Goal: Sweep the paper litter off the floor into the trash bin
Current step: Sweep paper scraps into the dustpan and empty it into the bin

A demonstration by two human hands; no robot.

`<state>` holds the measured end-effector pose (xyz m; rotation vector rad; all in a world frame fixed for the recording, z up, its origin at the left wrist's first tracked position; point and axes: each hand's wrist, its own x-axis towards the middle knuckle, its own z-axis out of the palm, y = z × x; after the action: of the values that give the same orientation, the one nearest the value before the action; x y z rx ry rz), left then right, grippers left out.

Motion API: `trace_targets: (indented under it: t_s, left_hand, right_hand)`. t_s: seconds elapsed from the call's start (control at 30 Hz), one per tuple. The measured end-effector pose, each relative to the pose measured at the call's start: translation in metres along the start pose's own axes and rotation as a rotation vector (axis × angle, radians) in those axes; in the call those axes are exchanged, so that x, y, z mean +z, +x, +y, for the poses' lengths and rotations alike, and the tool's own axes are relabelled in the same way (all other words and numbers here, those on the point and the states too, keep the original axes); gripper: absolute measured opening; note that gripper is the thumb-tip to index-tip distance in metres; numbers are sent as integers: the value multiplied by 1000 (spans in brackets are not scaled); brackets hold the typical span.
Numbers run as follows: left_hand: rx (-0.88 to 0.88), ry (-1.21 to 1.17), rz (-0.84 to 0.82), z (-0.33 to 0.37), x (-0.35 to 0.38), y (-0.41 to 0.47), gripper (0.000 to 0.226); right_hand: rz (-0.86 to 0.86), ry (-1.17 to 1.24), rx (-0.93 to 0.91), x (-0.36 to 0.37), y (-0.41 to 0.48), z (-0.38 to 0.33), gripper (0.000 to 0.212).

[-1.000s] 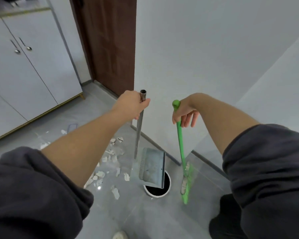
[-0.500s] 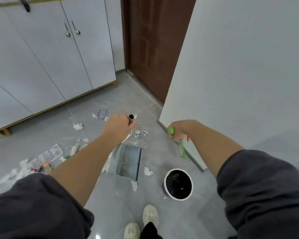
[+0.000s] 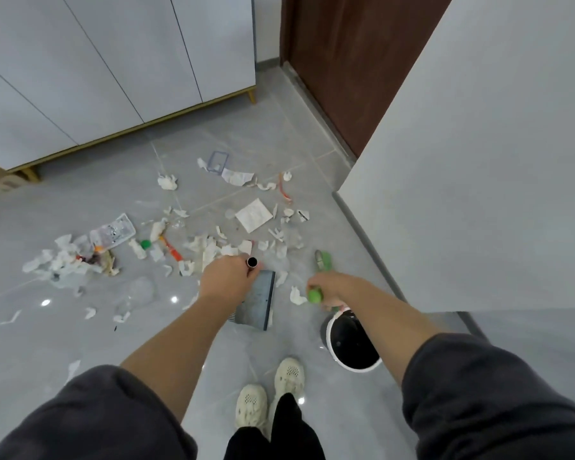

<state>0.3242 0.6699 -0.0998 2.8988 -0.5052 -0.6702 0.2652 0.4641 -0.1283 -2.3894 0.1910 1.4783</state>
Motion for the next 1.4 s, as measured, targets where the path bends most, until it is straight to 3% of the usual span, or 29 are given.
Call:
trace_targets:
  t_s: [0.13, 0.23, 0.33, 0.43, 0.53, 0.63, 0.7, 0.83, 1.1, 1.23, 1.33, 1.4]
  left_hand:
    - [26, -24, -68, -24, 18, -2, 35]
    - [65, -4, -97, -41, 25, 5, 36]
    - [70, -4, -246, -53, 32, 13, 39]
    - [84, -74, -386, -61, 39, 18, 36]
    - [87, -160, -355, -67, 39, 19, 27]
    - [80, -196, -314, -72, 25, 16, 23]
    - [93, -174, -281, -81, 15, 16, 22]
    - [126, -100, -265, -100, 6, 22, 25]
    - [90, -34, -367, -127, 21, 34, 31]
    - [6, -84, -386, -127, 19, 43, 24]
    - [-26, -78, -427, -133, 25, 44, 23]
    - [-59, -120, -405, -136, 27, 46, 25]
  right_hand:
    - [-176, 840, 265, 13, 10, 8, 27]
    - [-189, 1171, 426, 25, 24, 4, 9]
    - [-87, 1074, 519, 33, 36, -5, 9]
    - [3, 664, 463, 28, 33, -9, 17]
    - [-27, 258, 381, 24, 15, -13, 22]
    - [-108, 96, 374, 28, 0, -25, 21]
    - [-107, 115, 376, 32, -5, -34, 18]
    - [-146, 111, 374, 36, -1, -54, 34]
    - [-242, 113, 277, 37, 26, -100, 28]
    - [-245, 327, 243, 32, 42, -131, 28]
    - [-195, 514, 227, 32, 50, -140, 11]
    - [-147, 534, 250, 28, 48, -136, 19]
